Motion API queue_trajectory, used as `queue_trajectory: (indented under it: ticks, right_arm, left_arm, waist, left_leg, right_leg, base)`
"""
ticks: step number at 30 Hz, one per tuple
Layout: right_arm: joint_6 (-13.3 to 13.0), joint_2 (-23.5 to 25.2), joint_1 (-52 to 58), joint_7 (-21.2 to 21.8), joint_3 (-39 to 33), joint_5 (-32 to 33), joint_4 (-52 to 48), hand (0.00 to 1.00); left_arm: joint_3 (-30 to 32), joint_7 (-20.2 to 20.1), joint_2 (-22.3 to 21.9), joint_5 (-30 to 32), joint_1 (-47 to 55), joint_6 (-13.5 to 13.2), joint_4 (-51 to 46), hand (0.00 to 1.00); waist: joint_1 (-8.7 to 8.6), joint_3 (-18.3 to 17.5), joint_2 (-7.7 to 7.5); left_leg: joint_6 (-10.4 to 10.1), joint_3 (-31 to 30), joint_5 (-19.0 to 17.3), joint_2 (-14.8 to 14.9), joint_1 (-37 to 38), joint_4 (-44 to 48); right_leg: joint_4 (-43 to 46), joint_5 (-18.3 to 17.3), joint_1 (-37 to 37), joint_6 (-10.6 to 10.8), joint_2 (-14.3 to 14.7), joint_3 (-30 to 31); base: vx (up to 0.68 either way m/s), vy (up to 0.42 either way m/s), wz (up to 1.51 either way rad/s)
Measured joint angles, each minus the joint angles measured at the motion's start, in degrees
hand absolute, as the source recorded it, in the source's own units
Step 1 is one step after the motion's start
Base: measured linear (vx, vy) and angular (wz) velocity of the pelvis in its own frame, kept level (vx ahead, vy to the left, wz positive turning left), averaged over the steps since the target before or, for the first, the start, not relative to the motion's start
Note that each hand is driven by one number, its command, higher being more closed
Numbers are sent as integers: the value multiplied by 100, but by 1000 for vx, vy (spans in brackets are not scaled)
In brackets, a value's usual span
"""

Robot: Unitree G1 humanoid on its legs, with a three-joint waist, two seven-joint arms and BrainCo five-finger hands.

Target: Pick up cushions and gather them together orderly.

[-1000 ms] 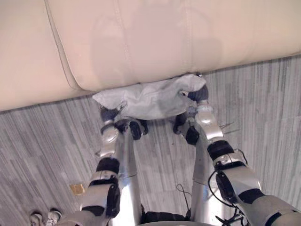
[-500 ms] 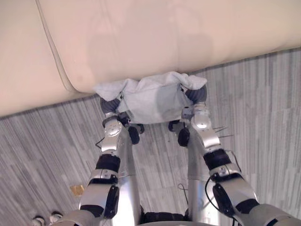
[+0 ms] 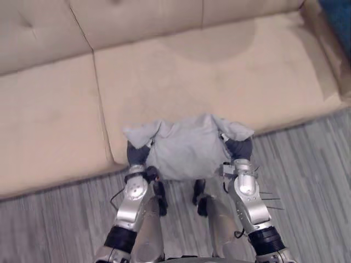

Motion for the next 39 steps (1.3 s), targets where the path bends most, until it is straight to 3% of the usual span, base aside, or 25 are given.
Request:
queue_trajectory:
  ticks: [2, 8, 11, 13, 15, 16, 18, 20, 22, 24, 27, 29, 31, 32, 33, 35, 36, 37, 39]
  right_arm:
    - [-18, -352, 114, 500, 352, -1, 163, 100]
    - [-20, -488, 111, 582, 389, 0, 449, 100]
    - [-17, -490, 93, 597, 544, -11, 593, 100]
    - [-17, -487, 95, 603, 571, -30, 708, 100]
    - [-3, -488, 95, 610, 582, -74, 747, 100]
    - [18, -496, 104, 619, 608, -87, 768, 100]
    - [35, -521, 156, 638, 620, -95, 798, 100]
    - [35, -563, 203, 701, 607, -100, 797, 100]
    - [34, -571, 290, 705, 539, -101, 793, 100]
    - [34, -618, 430, 712, 356, -100, 770, 100]
    - [35, -614, 513, 722, 97, -99, 745, 100]
    - [35, -620, 762, 721, -24, -91, 587, 100]
    - [34, -619, 938, 721, -32, -78, 377, 100]
    - [34, -619, 954, 721, -36, -72, 271, 100]
    - [21, -619, 939, 721, -52, -73, 162, 100]
    - [0, -611, 864, 721, -93, -75, 101, 100]
    - [-5, -631, 874, 711, -129, -114, 99, 100]
    - [-7, -596, 858, 713, -168, -111, 142, 100]
    - [8, -444, 875, 712, -215, -110, 135, 100]
  left_arm:
    - [-10, -225, 260, -9, 798, -63, -207, 100]
    - [-51, -406, 277, -16, 1048, -67, -228, 100]
    - [14, -433, 215, -22, 1436, -66, -405, 100]
    - [14, -464, 184, -18, 1558, -64, -425, 100]
    - [9, -490, 195, -17, 1584, -63, -428, 100]
    - [18, -493, 212, -17, 1583, -63, -443, 100]
    - [20, -498, 247, -16, 1564, -64, -452, 100]
    - [19, -525, 264, -13, 1540, -63, -456, 100]
    - [-7, -572, 263, -11, 1528, -59, -454, 100]
    - [-142, -679, 200, -5, 1461, -60, -455, 100]
    - [-236, -794, 175, -6, 1237, -63, -451, 100]
    - [-236, -944, 86, -6, 1183, -63, -387, 100]
    - [-229, -1005, 48, -8, 1222, -64, -291, 100]
    - [-224, -1047, 32, -9, 1225, -63, -221, 100]
    - [-223, -1067, 12, -9, 1223, -63, -205, 100]
    - [-227, -1099, 4, -7, 1221, -62, -202, 100]
    - [-252, -1108, -22, 2, 1236, -60, -202, 100]
    - [-262, -1108, -43, 1, 1238, -60, -183, 100]
    - [-297, -1109, 2, 4, 1180, -46, -188, 100]
  waist:
    - [2, -397, -7]
    - [1, -568, -7]
    - [24, -567, -8]
    - [12, -571, -26]
    - [3, -563, -29]
    - [-25, -534, -9]
    - [-57, -525, 0]
    - [-197, -531, -13]
    - [-352, -564, -85]
    - [-324, -588, 71]
    - [-334, -610, 112]
    - [-337, -599, 135]
    - [-308, -597, 140]
    - [-299, -606, 150]
    - [-296, -624, 173]
    - [-288, -635, 193]
    - [-284, -683, 290]
    - [-272, -731, 390]
    - [-329, -784, 257]
  left_leg:
    - [-58, -10, 159, -109, 829, -730]
    - [-16, -10, 109, -159, 928, -776]
    - [31, -56, -359, -98, 875, -94]
    - [83, -154, -713, -162, 853, 300]
    - [156, -240, -782, -274, 871, 339]
    - [201, -368, -805, -306, 886, 338]
    - [206, -628, -809, -311, 909, 297]
    - [166, -936, -790, -390, 928, 207]
    - [53, -1217, -793, -561, 974, 186]
    - [-180, -1471, -775, -439, 1033, 118]
    - [-504, -1634, -619, -248, 1003, 94]
    - [-590, -1371, -582, -34, 736, 1061]
    - [-410, -904, -448, 235, 429, 2053]
    - [-281, -688, -557, 352, 321, 2312]
    - [-122, -629, -657, 375, 180, 2201]
    - [-95, -627, -665, 298, 78, 1404]
    - [-289, -656, -172, 248, 268, 423]
    - [-252, -681, 118, 296, 340, 56]
    - [-208, -602, 183, 16, 436, -118]
  right_leg:
    - [-693, 144, 858, -4, 119, -56]
    - [-853, 245, 1004, 25, 101, -29]
    - [-266, -123, 990, 161, 0, -13]
    - [503, -534, 856, 258, -222, 5]
    - [995, -581, 659, 260, -321, 275]
    - [1344, -619, 420, 145, -267, 483]
    - [999, -699, 345, 178, -92, 711]
    - [317, -580, 312, 320, 28, 933]
    - [-127, 10, 431, 320, -6, 1149]
    - [-9, -2, 485, 129, 96, 939]
    - [-227, -86, 706, 6, 205, 594]
    - [-528, -120, 1174, -51, 300, 438]
    - [-690, -199, 1549, -165, 347, 444]
    - [-766, -256, 1684, -174, 327, 471]
    - [-782, -294, 1682, -181, 288, 532]
    - [-866, -206, 1674, -38, 190, 653]
    - [-865, -236, 1668, 87, 204, 720]
    - [-843, -289, 1671, 182, 284, 786]
    - [-845, -276, 1651, 221, 17, 837]
  base:
    - [327, 10, 7]
    - [55, 38, -1]
    - [-21, 72, 1]
    - [-36, 85, 26]
    - [-19, 91, 25]
    - [12, 74, 35]
    - [69, 15, 57]
    - [141, -86, 81]
    - [230, -165, 89]
    - [308, -209, 57]
    - [265, -177, 41]
    - [236, -97, 29]
    - [170, 7, 2]
    - [114, 86, -12]
    - [110, 103, -17]
    - [128, 154, -25]
    - [158, 187, -34]
    - [164, 211, -16]
    - [180, 228, 6]
